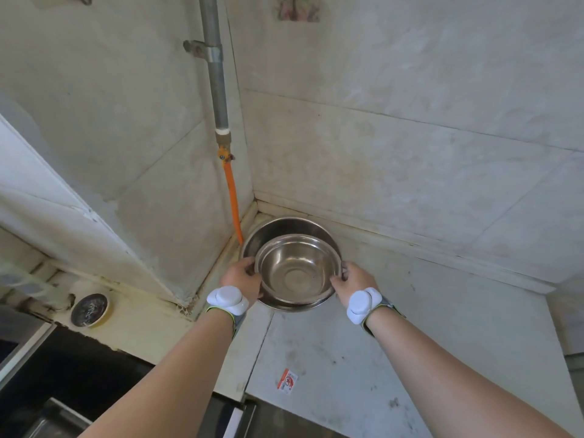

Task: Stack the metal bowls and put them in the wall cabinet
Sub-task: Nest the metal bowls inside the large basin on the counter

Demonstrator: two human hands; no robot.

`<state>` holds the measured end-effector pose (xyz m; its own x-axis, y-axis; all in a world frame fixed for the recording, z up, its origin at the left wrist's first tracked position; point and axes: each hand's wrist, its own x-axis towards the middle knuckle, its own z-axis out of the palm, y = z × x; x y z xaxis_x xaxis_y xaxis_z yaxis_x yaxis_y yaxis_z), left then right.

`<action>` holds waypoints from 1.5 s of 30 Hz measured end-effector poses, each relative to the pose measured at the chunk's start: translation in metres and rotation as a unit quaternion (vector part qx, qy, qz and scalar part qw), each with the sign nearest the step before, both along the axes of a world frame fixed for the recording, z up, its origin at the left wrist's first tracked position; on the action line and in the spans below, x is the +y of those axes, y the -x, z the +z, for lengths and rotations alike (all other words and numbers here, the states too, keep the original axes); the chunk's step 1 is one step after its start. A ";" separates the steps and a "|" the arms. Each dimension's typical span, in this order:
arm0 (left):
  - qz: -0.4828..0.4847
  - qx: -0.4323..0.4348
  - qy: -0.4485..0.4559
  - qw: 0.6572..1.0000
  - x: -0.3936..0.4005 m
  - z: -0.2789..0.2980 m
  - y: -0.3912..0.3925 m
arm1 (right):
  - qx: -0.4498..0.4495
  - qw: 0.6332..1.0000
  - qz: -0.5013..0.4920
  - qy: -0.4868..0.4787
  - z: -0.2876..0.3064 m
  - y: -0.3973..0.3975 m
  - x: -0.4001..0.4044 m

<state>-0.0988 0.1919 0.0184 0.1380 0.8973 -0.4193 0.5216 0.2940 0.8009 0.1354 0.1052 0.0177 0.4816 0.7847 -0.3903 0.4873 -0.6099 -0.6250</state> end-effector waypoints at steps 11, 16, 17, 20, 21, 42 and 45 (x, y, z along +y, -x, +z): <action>-0.109 0.202 -0.067 0.971 0.018 -0.017 -0.001 | -0.053 0.998 0.034 0.024 -0.014 0.007 0.014; -0.153 0.267 -0.074 0.949 0.028 -0.022 -0.003 | -0.090 0.993 0.073 0.035 -0.015 0.006 0.018; -0.162 0.282 -0.073 0.943 0.030 -0.024 -0.002 | -0.097 0.991 0.082 0.038 -0.015 0.006 0.019; -0.174 0.323 -0.064 0.928 0.034 -0.031 -0.003 | -0.119 0.987 0.102 0.042 -0.015 0.007 0.019; -0.178 0.334 -0.059 0.924 0.034 -0.033 -0.004 | -0.121 0.986 0.105 0.043 -0.016 0.007 0.019; -0.136 0.268 -0.109 0.948 0.023 -0.039 -0.002 | -0.129 0.975 0.178 0.044 -0.036 0.007 0.013; -0.099 0.243 -0.104 0.959 0.021 -0.041 0.001 | -0.103 0.982 0.156 0.011 -0.037 0.005 0.010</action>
<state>-0.1003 0.2129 -0.0229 0.1476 0.9449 -0.2921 0.8773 0.0112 0.4798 0.1301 0.1153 -0.0198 0.2887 0.8994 -0.3282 0.7679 -0.4223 -0.4816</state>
